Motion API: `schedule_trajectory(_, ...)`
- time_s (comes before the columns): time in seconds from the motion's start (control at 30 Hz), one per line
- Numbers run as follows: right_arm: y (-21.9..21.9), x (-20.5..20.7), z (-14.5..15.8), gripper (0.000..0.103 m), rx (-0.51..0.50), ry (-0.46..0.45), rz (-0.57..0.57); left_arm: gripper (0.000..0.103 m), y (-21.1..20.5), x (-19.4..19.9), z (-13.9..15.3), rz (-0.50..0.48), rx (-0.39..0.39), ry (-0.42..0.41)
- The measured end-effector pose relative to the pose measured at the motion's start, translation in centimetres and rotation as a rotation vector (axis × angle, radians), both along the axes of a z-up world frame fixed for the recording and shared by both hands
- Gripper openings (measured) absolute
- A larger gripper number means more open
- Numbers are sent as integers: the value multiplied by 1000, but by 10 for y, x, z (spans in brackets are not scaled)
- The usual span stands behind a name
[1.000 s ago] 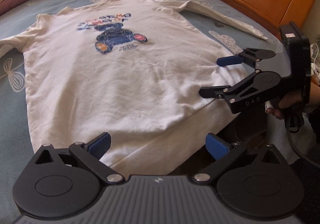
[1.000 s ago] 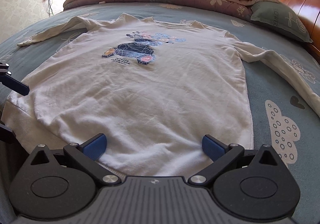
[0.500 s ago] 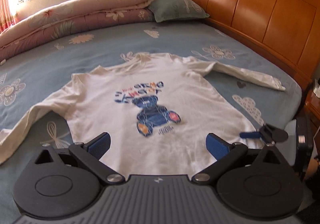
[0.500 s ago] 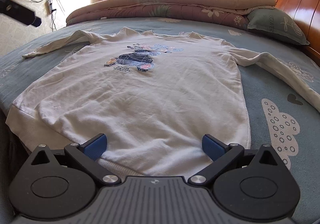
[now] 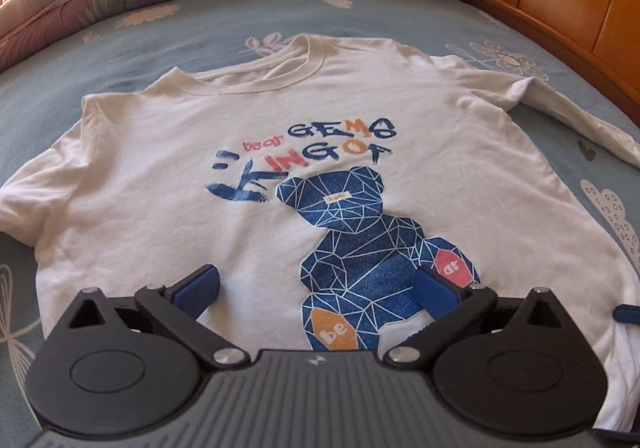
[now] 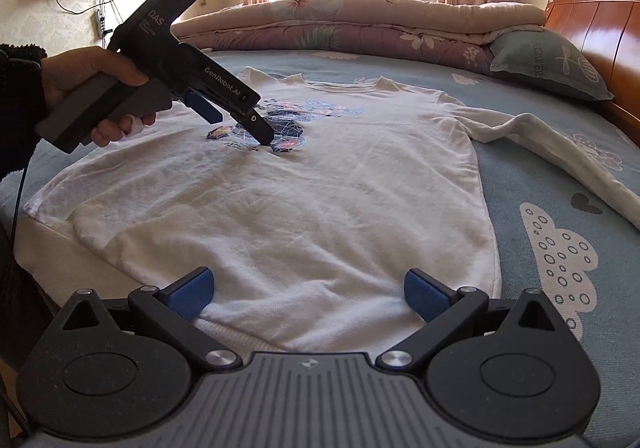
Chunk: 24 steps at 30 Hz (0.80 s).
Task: Fold clothes
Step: 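Move the right gripper off the shirt body toward the sleeve cuff, then lower the open right gripper onto the white sleeve cuff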
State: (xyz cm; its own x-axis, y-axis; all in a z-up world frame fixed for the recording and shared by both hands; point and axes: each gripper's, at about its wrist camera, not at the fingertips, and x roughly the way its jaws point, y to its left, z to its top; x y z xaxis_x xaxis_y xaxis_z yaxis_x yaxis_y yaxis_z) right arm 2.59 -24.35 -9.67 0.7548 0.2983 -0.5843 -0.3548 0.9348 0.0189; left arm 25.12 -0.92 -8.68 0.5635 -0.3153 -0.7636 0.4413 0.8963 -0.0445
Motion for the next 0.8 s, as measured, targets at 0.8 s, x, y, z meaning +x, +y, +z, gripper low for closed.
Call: schedule_trajectory(0.8, -216, 98, 42, 103, 541, 92, -639, 102, 14, -5, -6, -55, -73, -81)
